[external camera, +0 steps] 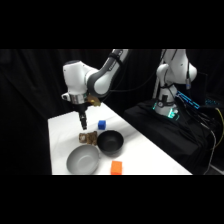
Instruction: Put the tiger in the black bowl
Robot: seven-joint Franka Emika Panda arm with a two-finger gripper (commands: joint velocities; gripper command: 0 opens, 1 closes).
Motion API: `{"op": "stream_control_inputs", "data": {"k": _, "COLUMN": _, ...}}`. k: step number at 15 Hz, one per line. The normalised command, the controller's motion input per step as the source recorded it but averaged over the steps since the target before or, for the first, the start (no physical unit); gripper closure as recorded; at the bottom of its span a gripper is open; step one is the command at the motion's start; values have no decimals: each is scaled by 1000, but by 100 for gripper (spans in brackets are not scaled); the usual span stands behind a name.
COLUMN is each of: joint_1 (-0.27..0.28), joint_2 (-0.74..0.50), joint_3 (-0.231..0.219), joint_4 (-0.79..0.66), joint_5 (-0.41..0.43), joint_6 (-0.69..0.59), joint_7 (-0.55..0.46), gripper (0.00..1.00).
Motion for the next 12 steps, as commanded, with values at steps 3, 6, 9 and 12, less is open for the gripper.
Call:
{"op": "stream_control_inputs", "data": {"k": 3, "joint_1": -48, "joint_2": 406, "joint_3": 33, "joint_4": 284, "joint_5": 176, "joint_6": 135, "joint_7": 21, "gripper": 0}}
{"op": "stream_control_inputs", "data": {"k": 6, "joint_1": -50, "joint_2": 403, "joint_3": 35, "joint_4": 333, "joint_5": 164, "joint_6": 90, "joint_7": 29, "gripper": 0}}
{"op": "stream_control_inputs", "data": {"k": 9, "joint_1": -52, "joint_2": 357, "joint_3": 29, "joint_4": 372, "joint_5": 138, "joint_6": 47, "joint_7": 14, "gripper": 22}}
{"op": "stream_control_inputs", "data": {"k": 12, "joint_1": -27, "joint_2": 187, "joint_3": 14, "joint_4": 282, "joint_5": 105, "joint_6": 39, "joint_7": 12, "gripper": 43}}
